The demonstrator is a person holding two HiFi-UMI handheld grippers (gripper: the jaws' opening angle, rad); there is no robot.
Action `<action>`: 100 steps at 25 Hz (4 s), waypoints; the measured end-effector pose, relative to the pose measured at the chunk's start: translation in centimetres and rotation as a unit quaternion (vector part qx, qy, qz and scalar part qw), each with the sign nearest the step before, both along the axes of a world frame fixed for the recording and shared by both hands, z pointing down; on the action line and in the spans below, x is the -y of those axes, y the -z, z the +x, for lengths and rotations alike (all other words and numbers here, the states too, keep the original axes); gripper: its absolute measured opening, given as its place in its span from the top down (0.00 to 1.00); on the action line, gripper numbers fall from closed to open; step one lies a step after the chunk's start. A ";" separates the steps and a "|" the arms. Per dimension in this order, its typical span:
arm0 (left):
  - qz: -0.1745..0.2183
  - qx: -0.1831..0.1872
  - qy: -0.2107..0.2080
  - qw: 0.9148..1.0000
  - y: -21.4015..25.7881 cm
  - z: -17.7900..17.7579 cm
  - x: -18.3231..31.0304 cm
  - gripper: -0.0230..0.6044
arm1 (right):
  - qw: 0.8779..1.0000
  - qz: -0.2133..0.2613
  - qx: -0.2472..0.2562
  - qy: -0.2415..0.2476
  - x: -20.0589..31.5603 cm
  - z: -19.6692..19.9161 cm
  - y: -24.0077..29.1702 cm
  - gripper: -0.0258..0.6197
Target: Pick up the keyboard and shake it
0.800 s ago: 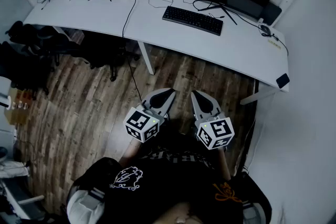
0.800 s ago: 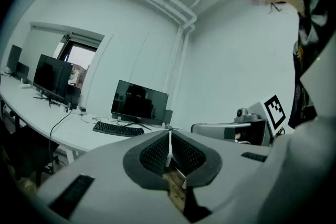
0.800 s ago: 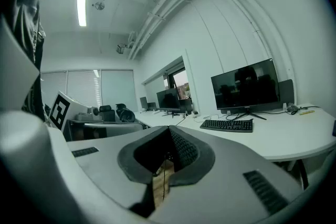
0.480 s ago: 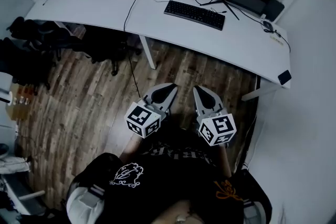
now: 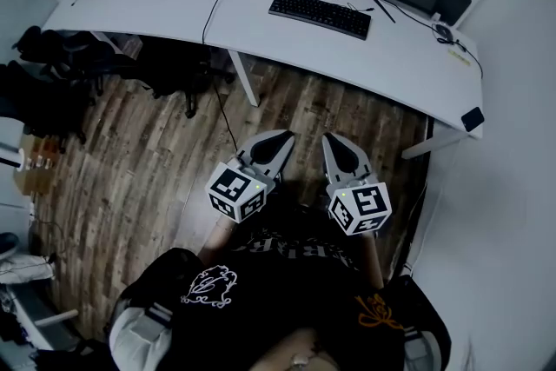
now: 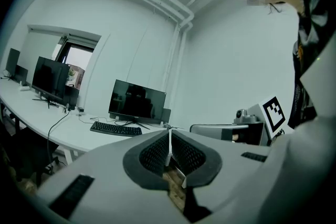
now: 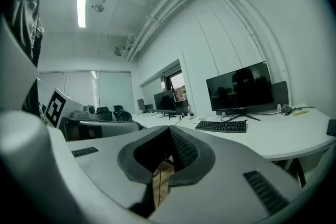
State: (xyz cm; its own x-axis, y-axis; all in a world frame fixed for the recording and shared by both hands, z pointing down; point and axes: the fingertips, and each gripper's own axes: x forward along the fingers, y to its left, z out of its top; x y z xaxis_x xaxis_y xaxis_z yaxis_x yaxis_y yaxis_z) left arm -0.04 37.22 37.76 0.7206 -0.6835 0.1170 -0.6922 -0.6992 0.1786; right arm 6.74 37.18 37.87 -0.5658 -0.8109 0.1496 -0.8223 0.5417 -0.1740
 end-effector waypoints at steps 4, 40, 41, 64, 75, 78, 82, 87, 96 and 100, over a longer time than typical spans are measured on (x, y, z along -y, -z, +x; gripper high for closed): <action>0.000 0.004 0.004 1.000 0.0 0.8 -0.1 0.92 | 1.000 -0.008 0.000 0.003 -0.2 1.1 -0.5 0.94; -0.058 0.027 -0.021 0.998 -3.7 -1.8 23.0 0.92 | 0.995 -0.082 0.005 -0.059 21.1 1.4 -4.4 0.94; -0.058 0.024 -0.021 0.998 -3.7 -2.3 24.5 0.92 | 0.995 -0.083 0.006 -0.062 22.4 1.0 -4.3 0.94; -0.078 0.015 -0.055 0.995 -6.4 -9.7 42.0 0.92 | 0.986 -0.117 -0.008 -0.122 38.8 -3.5 -4.8 0.94; -0.100 0.018 -0.049 0.994 -8.4 -7.8 46.3 0.92 | 0.980 -0.136 0.006 -0.144 44.3 0.7 -6.5 0.94; -0.108 0.024 -0.036 0.993 -9.1 -7.4 48.4 0.92 | 0.979 -0.141 0.009 -0.147 46.9 2.6 -7.2 0.94; -0.101 0.029 -0.013 0.994 -9.4 -6.8 51.6 0.92 | 0.978 -0.149 -0.001 -0.146 50.6 5.7 -8.4 0.93; -0.106 0.048 0.006 0.993 -11.0 -6.4 55.6 0.92 | 0.976 -0.168 -0.029 -0.133 55.2 9.5 -11.1 0.90; -0.116 0.083 0.021 0.989 -14.5 -7.6 61.9 0.92 | 0.970 -0.200 -0.068 -0.119 60.6 14.6 -16.3 0.83; -0.127 0.094 0.024 0.987 -16.3 -8.3 65.4 0.88 | 0.965 -0.220 -0.085 -0.119 62.1 17.2 -18.8 0.80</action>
State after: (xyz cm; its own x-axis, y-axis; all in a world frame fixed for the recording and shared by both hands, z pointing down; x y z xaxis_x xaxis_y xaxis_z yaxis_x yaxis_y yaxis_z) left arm -8.38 -28.16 54.01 0.6377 -0.6475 0.4173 -0.7607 -0.6147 0.2087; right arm 23.93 -24.89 56.66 -0.3093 -0.7513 0.5830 -0.9509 0.2395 -0.1959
